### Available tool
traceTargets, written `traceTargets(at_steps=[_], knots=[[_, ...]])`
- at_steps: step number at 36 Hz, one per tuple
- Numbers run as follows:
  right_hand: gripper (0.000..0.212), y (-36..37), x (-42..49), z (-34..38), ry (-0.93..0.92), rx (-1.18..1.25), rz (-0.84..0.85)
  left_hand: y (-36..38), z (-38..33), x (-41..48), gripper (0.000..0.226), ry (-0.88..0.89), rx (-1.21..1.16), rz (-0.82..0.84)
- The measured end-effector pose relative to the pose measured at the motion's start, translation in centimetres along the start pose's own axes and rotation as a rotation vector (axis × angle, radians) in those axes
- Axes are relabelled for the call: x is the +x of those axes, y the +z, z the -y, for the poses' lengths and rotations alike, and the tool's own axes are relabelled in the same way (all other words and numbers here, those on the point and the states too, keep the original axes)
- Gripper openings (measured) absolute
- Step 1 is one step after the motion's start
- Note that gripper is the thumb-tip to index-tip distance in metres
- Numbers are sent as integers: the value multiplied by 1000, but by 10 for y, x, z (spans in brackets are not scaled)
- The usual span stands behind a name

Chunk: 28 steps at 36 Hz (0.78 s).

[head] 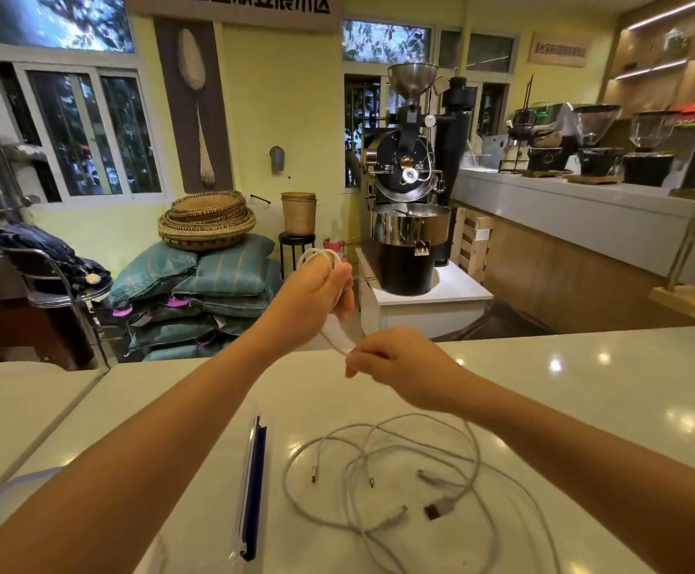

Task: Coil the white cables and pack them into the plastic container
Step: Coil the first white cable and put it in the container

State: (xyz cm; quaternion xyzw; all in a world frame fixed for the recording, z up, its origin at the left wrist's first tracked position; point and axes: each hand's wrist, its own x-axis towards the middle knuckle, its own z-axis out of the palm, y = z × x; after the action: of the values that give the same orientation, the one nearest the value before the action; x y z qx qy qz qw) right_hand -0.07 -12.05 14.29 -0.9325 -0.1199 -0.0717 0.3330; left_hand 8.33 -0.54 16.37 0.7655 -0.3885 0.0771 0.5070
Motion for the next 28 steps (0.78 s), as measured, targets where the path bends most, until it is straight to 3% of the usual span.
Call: traceTargets(at_steps=[3, 7, 15, 18, 22, 25, 28], knots=[[29, -19, -8, 10, -48, -197, 22, -3, 9, -3, 36, 13, 133, 22], [25, -52, -8, 23, -108, -336, -28, -1, 15, -11, 36, -66, 73, 96], [21, -109, 27, 13, -163, -244, -108, 21, -2, -43, 37, -5, -212, 281], [20, -114, 38, 2, -180, -114, -140, 26, -16, -51, 38, 27, -285, 316], [9, -101, 45, -19, -159, 264, -123, 28, -34, -53, 32, 97, -400, 317], [25, -71, 49, -38, -104, 589, -99, 28, -45, -50, 32, 137, -454, 307], [46, -29, 47, -46, 0, 710, -77, 28, -51, -44, 33, 155, -443, 243]])
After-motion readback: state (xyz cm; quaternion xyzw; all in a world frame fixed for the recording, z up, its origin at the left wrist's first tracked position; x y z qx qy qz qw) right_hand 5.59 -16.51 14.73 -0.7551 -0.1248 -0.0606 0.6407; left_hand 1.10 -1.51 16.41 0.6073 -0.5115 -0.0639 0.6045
